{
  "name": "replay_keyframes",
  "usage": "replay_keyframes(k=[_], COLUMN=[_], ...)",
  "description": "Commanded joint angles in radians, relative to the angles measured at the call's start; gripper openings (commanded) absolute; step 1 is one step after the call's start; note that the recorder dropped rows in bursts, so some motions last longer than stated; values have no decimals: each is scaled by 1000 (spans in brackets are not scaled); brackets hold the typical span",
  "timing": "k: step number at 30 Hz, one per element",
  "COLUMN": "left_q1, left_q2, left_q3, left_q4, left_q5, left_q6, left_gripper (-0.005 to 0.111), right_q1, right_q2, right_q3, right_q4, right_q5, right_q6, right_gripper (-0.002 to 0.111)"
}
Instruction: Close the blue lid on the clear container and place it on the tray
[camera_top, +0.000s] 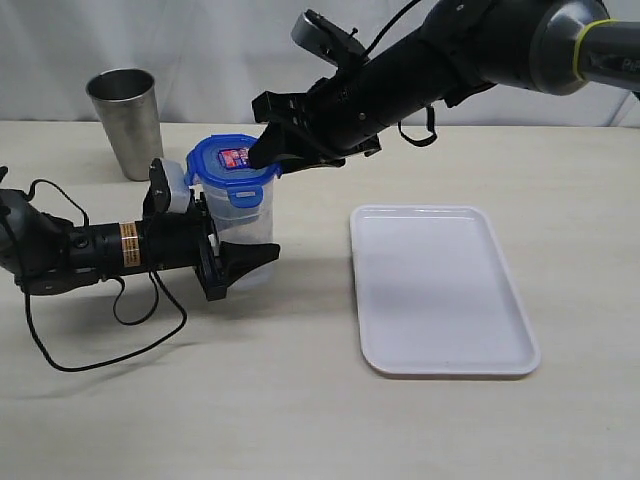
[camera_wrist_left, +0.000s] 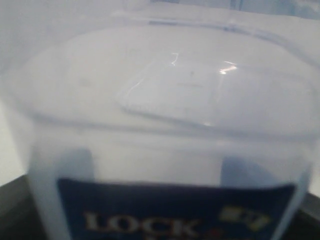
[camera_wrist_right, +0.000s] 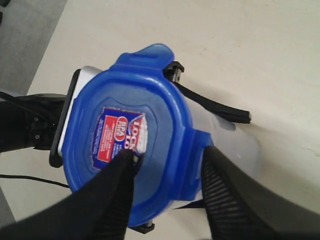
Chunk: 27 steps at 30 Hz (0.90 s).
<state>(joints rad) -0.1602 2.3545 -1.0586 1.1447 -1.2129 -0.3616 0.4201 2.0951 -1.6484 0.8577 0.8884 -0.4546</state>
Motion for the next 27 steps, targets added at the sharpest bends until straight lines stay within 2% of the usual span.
replay_keyframes(k=[1,8,14,19,22,27], left_q1=[-27,-27,-27,-27,-27,-27], left_q2=[-9,-9,-9,-9,-9,-9], left_q3=[-12,-12,-12,-12,-12,-12], left_q4=[2,2,2,2,3,9], left_q5=[-8,-8,-8,-8,-8,-8], left_q6=[20,20,20,20,20,20], left_gripper=[0,0,0,0,0,0], right_q1=[48,48,48,48,48,48], right_q2=[108,130,130,139,149,151], right_q3=[37,37,37,37,37,37], right_q4=[18,13,-74,14,17,17], right_q5=[190,198,188,244,249,249], right_q6=[-81,-83,-53,-137,-141,-137], right_gripper=[29,29,29,27,23,23])
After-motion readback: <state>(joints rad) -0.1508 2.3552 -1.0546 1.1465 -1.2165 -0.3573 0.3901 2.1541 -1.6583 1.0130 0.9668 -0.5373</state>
